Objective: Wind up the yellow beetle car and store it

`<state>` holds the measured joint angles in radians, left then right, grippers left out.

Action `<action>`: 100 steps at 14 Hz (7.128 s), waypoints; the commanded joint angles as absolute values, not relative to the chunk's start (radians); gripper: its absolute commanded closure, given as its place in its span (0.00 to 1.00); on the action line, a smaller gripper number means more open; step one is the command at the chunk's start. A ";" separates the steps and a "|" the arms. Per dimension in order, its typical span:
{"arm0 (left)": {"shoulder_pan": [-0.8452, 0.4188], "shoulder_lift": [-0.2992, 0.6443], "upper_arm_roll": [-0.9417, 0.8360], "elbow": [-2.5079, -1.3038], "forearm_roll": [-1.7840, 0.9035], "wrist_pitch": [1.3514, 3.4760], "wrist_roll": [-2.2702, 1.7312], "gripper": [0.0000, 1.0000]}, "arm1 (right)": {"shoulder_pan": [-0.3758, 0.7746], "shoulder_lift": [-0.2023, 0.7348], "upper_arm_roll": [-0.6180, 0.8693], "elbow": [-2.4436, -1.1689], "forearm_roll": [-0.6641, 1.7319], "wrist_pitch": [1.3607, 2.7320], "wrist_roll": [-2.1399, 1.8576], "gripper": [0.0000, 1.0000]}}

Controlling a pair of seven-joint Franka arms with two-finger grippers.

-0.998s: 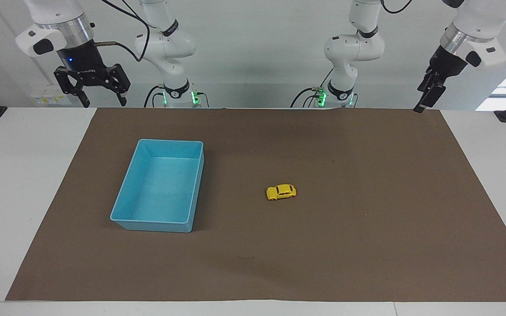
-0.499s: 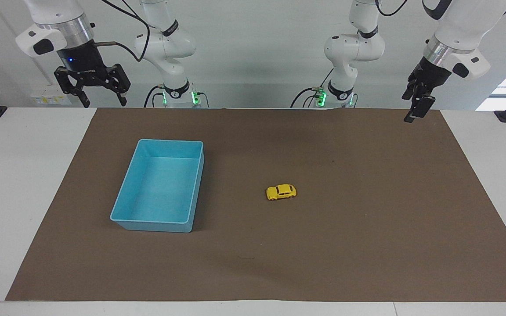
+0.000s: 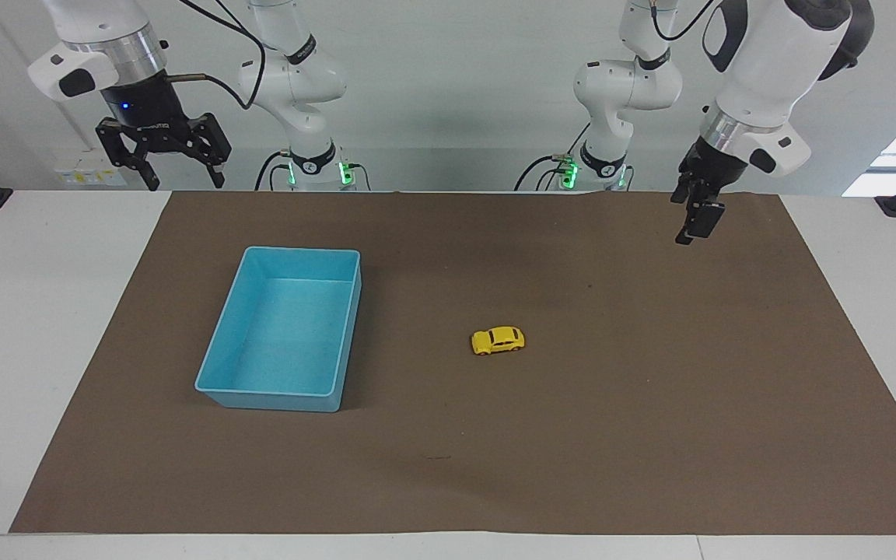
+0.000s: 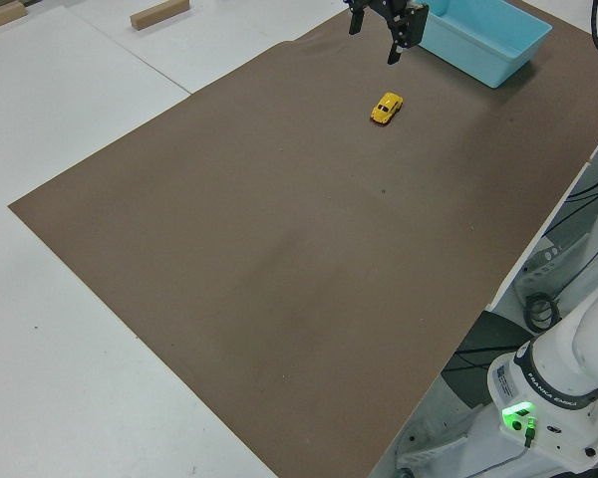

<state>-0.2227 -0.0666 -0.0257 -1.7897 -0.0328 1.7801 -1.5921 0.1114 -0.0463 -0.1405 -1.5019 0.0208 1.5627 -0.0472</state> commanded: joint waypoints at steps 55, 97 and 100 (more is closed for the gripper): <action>-0.574 0.520 -0.002 -1.641 0.008 2.184 -2.378 0.10 | 0.107 -0.066 -0.137 -1.517 0.029 1.552 -0.038 0.00; -0.374 0.489 0.003 -1.752 0.078 2.186 -2.085 0.66 | 0.107 -0.066 -0.137 -1.517 0.029 1.552 -0.038 0.00; -0.370 0.489 0.003 -1.752 0.078 2.186 -2.082 0.64 | 0.107 -0.066 -0.137 -1.517 0.029 1.552 -0.038 0.00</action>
